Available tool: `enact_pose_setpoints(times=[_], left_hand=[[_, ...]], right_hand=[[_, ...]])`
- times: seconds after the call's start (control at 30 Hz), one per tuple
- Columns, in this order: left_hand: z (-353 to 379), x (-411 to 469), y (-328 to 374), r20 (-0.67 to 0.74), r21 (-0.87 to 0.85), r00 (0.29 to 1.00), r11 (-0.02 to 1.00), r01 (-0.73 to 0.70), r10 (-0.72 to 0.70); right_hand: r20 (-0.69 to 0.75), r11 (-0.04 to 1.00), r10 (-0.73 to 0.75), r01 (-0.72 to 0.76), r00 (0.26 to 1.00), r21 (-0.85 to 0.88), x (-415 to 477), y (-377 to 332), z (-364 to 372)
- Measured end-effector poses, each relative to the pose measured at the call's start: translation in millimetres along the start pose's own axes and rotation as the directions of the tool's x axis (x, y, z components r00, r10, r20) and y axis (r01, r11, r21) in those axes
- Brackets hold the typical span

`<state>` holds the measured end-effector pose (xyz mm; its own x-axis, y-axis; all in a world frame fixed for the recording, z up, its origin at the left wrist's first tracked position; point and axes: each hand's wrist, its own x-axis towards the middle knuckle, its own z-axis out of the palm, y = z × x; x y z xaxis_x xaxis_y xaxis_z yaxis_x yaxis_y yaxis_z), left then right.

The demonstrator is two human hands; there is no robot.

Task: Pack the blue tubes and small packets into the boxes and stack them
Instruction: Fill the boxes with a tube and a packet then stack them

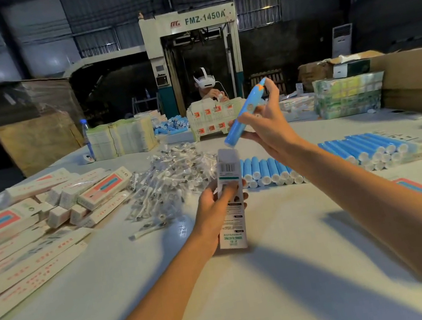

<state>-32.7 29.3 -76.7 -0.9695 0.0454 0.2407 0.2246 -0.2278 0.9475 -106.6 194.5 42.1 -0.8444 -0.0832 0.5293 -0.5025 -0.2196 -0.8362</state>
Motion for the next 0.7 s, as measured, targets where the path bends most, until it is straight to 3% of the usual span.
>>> enact_pose_setpoints(times=[0.2,0.37,0.6,0.7], left_hand=[[-4.6,-2.4,0.5,0.003,0.007,1.000,1.000,-0.009,0.009],[-8.3,-0.5,-0.4,-0.012,0.012,0.999,0.999,-0.031,0.031],[-11.9,3.2,-6.1,-0.019,0.121,0.994,0.987,-0.104,0.107],[-13.0,5.1,-7.8,-0.052,0.135,0.990,0.983,-0.122,0.130]], right_hand=[[0.067,0.968,-0.047,0.062,0.997,-0.243,-5.7,10.7,7.0],[0.125,0.907,0.048,0.009,0.991,-0.420,-0.4,11.8,6.6],[0.135,0.893,0.185,-0.109,0.973,-0.437,6.5,16.5,10.0],[0.187,0.872,0.167,-0.057,0.968,-0.485,0.9,23.4,15.2]])
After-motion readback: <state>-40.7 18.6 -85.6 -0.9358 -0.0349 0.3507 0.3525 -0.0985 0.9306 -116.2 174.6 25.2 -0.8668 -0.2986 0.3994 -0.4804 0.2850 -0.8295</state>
